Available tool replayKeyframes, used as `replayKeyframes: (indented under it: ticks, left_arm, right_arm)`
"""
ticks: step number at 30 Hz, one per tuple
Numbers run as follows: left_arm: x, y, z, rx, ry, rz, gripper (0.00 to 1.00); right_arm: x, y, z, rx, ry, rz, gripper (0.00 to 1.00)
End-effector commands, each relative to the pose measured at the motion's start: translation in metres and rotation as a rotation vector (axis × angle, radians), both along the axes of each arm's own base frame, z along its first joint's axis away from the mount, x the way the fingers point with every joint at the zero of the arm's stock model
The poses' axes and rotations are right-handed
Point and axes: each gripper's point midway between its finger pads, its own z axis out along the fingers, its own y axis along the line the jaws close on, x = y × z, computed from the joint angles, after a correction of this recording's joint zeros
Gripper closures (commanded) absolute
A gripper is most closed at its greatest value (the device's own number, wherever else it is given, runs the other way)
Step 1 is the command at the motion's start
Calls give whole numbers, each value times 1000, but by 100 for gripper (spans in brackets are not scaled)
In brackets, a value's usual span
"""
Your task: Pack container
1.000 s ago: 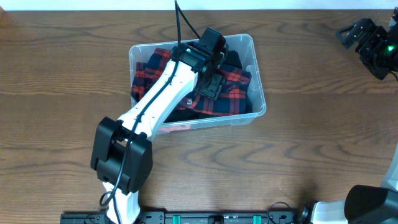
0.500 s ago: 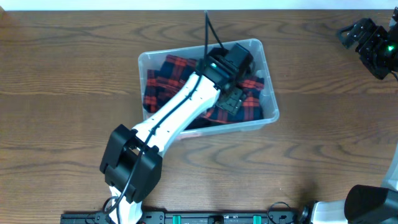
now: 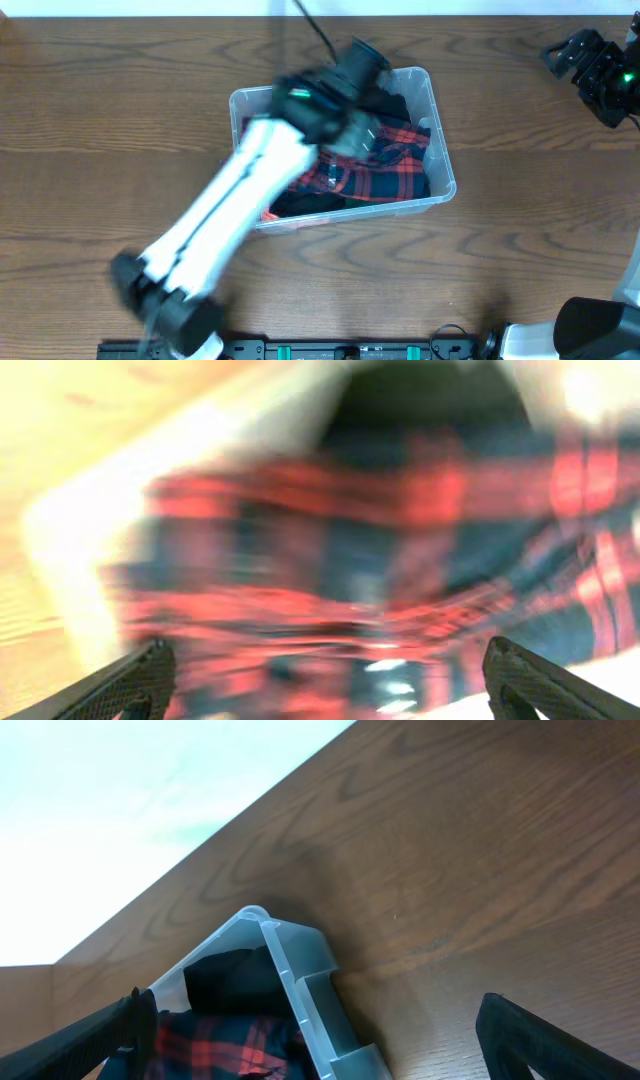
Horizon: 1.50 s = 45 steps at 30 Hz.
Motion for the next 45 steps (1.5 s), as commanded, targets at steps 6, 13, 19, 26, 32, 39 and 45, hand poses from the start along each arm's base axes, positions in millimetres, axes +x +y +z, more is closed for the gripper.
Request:
replayKeyframes:
  ticks: [6,13,19,26,32,39,45]
  left_arm:
    - [-23,174,134,-61,-349,455,2]
    - [-76,264,156,-94,-412,776,2]
    - [-92,274,153,-76,-390,811,2]
    - [-92,274,151,-72,-381,812,2]
    - [-92,274,151,-72,-381,812,2]
    - [-92,274,151,-72,-381,812,2]
    - [-92,274,151,-72,-381,812,2]
  right_arm:
    - [-1,0,0,11,0,-2,1]
    - [-1,0,0,11,0,-2,1]
    - [-1,0,0,11,0,-2,1]
    - [-1,-1,0,11,0,-2,1]
    - [-1,-1,0,11,0,-2,1]
    - [-5,1,9,-19,-17,-11,1]
    - [-34,29,41,-173,-80,49,1]
